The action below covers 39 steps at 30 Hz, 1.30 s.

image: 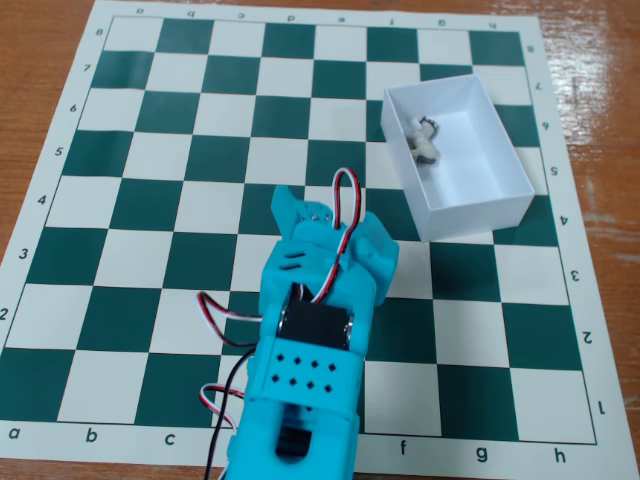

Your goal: Grab the toy horse and put it in the box.

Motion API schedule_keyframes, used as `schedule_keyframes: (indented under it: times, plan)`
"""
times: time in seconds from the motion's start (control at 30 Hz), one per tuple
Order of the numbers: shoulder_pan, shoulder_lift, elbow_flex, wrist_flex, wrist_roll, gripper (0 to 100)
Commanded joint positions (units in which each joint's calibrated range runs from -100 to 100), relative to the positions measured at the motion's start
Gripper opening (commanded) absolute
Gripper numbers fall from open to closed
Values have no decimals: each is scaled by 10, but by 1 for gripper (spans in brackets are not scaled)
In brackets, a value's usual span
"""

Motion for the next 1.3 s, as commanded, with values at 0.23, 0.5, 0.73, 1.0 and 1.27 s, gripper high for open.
schedule_keyframes:
  times: [0.23, 0.5, 0.73, 1.0, 1.27]
  plan:
    - [-26, -191, 113, 172, -27, 37]
    - [-50, -256, 114, 296, -103, 37]
    - [-56, -257, 114, 419, -107, 37]
    - [-54, -256, 114, 419, -108, 37]
    - [-54, -256, 114, 419, -108, 37]
